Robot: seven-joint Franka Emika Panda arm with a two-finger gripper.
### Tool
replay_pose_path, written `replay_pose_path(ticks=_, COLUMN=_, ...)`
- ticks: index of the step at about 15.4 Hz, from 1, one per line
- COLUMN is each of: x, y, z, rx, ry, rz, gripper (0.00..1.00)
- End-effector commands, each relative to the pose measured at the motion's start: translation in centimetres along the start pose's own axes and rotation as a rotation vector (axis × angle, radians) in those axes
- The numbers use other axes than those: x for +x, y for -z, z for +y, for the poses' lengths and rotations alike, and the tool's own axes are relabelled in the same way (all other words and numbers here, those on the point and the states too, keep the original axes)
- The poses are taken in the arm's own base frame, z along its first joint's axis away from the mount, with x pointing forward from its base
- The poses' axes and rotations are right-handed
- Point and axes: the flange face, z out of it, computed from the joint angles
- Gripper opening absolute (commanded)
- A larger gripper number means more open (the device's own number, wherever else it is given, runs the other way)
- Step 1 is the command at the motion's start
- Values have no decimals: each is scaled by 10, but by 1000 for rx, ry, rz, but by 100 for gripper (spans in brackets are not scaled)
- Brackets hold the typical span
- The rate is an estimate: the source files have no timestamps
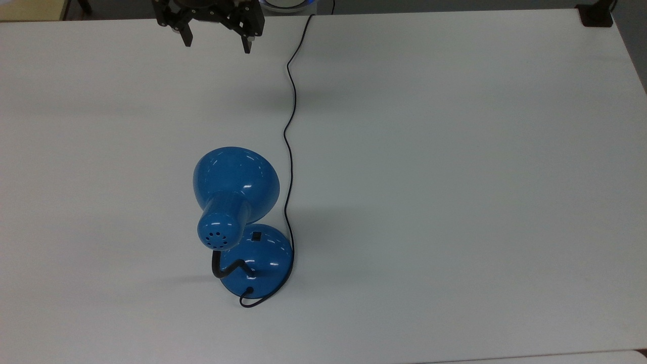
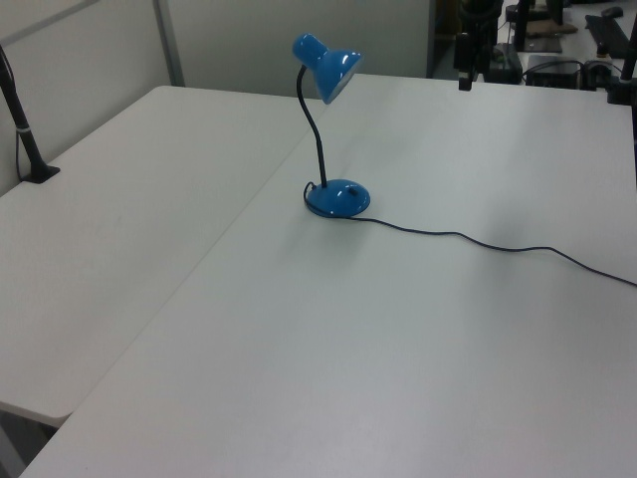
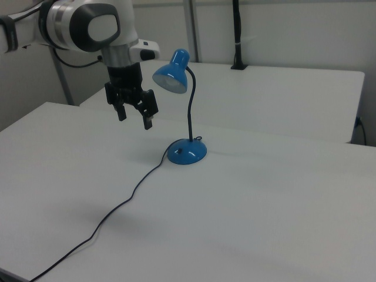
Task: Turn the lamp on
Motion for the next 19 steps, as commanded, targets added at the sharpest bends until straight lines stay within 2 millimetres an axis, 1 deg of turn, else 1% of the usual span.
replay_pose_path(ticks=1, x=-3, y=7, z=9, rx=2, ry=11, rz=-13, gripper=100)
replay_pose_path(ticks=4, x=-3, y=9, z=12, rx=2, ry=4, rz=-5, gripper=100)
replay_pose_path(ticks=9, x=-2, y=7, z=11, rx=1, ry=7, rz=-11, gripper=100)
replay_pose_path(ticks=12, x=-2, y=7, z=19, rx=4, ry=-7, rz=-7, gripper=100)
replay_pose_path(ticks=13, x=-2, y=6, z=22, rx=10, ry=-8, rz=-6, gripper=87)
replay_pose_path(ticks=14, x=-1, y=7, z=21, rx=18, ry=30, rz=-3, gripper=64)
replay_pose_path(ticks=15, x=-1, y=6, z=21, rx=34, ry=94, rz=-2, gripper=34)
replay_pose_path(ticks=16, x=-3, y=8, z=22, rx=57, ry=142, rz=3, gripper=13)
replay_pose_path(ticks=17, x=-4, y=8, z=25, rx=78, ry=161, rz=5, gripper=0)
replay_pose_path(ticks=19, x=-3, y=6, z=26, rx=79, ry=162, rz=7, gripper=0)
